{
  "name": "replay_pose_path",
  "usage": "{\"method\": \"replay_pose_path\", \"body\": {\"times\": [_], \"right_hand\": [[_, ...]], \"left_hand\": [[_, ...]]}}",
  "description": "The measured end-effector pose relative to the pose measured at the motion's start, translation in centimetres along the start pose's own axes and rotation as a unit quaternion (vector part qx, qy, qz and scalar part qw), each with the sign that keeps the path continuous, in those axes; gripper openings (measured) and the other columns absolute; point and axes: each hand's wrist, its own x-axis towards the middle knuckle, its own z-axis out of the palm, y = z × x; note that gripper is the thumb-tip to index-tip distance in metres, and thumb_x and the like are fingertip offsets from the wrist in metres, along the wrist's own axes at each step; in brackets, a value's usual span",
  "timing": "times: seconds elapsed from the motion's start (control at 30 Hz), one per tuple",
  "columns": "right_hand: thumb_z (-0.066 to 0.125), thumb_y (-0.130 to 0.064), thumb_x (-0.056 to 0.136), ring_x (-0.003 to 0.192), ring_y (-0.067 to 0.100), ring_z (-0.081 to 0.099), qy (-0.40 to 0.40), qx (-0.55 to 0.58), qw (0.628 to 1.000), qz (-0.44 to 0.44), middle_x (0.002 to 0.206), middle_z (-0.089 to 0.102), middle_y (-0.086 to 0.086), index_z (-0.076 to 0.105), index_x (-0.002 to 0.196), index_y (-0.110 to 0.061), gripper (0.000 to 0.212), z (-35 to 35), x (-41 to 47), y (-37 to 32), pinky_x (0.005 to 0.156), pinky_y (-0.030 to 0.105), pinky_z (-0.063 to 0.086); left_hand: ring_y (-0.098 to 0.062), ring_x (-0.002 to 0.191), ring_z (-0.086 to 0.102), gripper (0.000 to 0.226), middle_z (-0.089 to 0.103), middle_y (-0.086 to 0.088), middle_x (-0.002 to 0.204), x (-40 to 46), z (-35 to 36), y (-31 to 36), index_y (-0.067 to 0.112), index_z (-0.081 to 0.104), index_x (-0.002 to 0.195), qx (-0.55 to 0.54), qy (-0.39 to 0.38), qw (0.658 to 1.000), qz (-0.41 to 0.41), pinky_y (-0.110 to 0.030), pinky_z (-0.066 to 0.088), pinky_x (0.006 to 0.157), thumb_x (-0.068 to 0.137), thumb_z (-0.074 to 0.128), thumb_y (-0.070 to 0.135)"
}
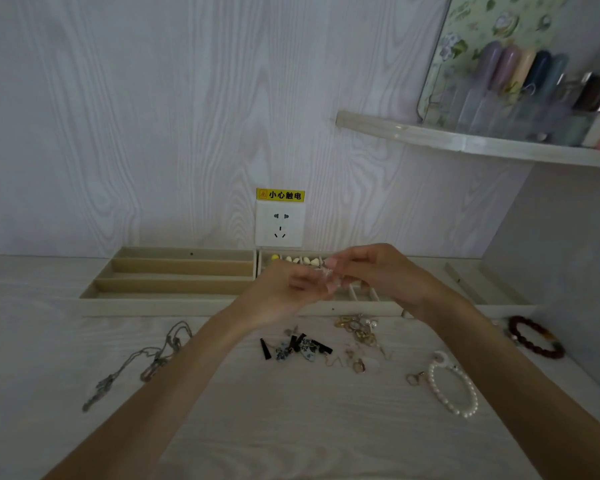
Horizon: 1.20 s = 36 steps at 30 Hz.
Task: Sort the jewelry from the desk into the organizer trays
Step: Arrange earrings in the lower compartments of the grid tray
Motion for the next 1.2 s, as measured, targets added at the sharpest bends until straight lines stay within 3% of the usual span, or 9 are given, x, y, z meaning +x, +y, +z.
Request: {"method": "replay_pose_path", "body": {"times": [0.13,0.27,0.4,0.53,0.73,0.87,1.0,1.13,1.2], "right_hand": [[0.064,-0.034,0.084,0.087,0.006,0.061,0.03,0.037,0.998,0.034,0.09,0.071,-0.007,0.069,0.105,-0.02,0.026,-0.5,0.9,1.2,0.073,0.021,0.039],[0.063,-0.03,0.086,0.085,0.009,0.06,0.052,-0.002,0.997,0.06,0.09,0.069,-0.004,0.07,0.103,-0.017,0.023,0.1,1.9,2.7,0.072,0.02,0.043],[0.063,-0.026,0.086,0.069,0.01,0.054,0.049,-0.138,0.988,0.037,0.069,0.06,-0.008,0.073,0.087,-0.018,0.013,0.7,3.3,4.1,0.066,0.022,0.04],[0.068,-0.028,0.082,0.08,0.014,0.062,0.055,-0.278,0.959,0.005,0.081,0.067,-0.006,0.075,0.092,-0.022,0.014,0.8,4.6,4.7,0.073,0.028,0.047],[0.067,-0.04,0.08,0.071,0.007,0.052,0.011,-0.46,0.887,-0.051,0.086,0.069,-0.007,0.073,0.098,-0.033,0.02,0.6,5.6,3.3,0.063,0.02,0.035],[0.077,-0.038,0.069,0.077,0.015,0.062,0.012,-0.458,0.888,-0.036,0.085,0.07,-0.004,0.075,0.088,-0.026,0.023,0.7,6.6,3.0,0.066,0.026,0.046],[0.078,-0.035,0.066,0.082,0.019,0.065,-0.015,-0.457,0.889,-0.001,0.09,0.071,0.001,0.073,0.09,-0.018,0.031,0.7,7.4,3.1,0.075,0.038,0.055],[0.077,-0.035,0.069,0.089,0.017,0.063,-0.062,-0.464,0.884,0.012,0.096,0.07,-0.001,0.073,0.094,-0.022,0.028,0.3,7.5,2.7,0.08,0.036,0.053],[0.075,-0.035,0.072,0.09,0.014,0.061,-0.084,-0.47,0.879,0.003,0.097,0.069,-0.005,0.075,0.094,-0.028,0.022,0.0,7.2,2.3,0.077,0.031,0.051]], "left_hand": [[0.01,0.076,0.065,0.02,0.071,0.012,0.089,0.9,-0.6,-0.2,0.018,0.071,0.105,-0.03,0.047,0.998,-0.007,-0.001,0.045,0.07,0.087,0.064,0.024],[0.009,0.075,0.064,0.024,0.071,0.009,0.093,2.9,-1.6,-0.9,0.018,0.072,0.105,0.04,0.063,0.997,-0.006,-0.007,0.05,0.075,0.082,0.07,0.023],[-0.001,0.083,0.065,0.02,0.072,0.012,0.09,5.1,-1.9,-1.6,0.025,0.075,0.096,0.169,0.039,0.985,-0.02,-0.026,0.054,0.085,0.076,0.076,0.027],[-0.002,0.082,0.063,0.018,0.07,0.016,0.09,6.3,-1.7,-1.5,0.032,0.074,0.093,0.325,0.008,0.946,-0.015,-0.024,0.051,0.075,0.075,0.076,0.032],[-0.008,0.087,0.056,0.017,0.063,0.016,0.091,7.7,-1.6,-1.2,0.035,0.073,0.092,0.469,-0.066,0.881,0.009,-0.025,0.035,0.067,0.076,0.073,0.041],[-0.015,0.096,0.053,0.02,0.055,0.009,0.087,8.3,-1.7,-1.8,0.033,0.073,0.087,0.492,-0.092,0.866,0.009,-0.028,0.034,0.066,0.073,0.073,0.048],[-0.015,0.093,0.058,0.025,0.066,0.007,0.091,8.7,-1.4,-1.4,0.028,0.075,0.089,0.49,-0.093,0.867,-0.013,-0.028,0.039,0.066,0.072,0.074,0.046],[-0.016,0.086,0.062,0.029,0.068,0.003,0.09,9.1,-0.8,-0.7,0.02,0.073,0.09,0.496,-0.091,0.861,-0.065,-0.029,0.043,0.069,0.068,0.077,0.038],[-0.016,0.078,0.058,0.026,0.062,0.001,0.079,9.2,-0.4,-0.2,0.016,0.064,0.077,0.515,-0.085,0.849,-0.082,-0.029,0.04,0.068,0.067,0.077,0.036]]}}
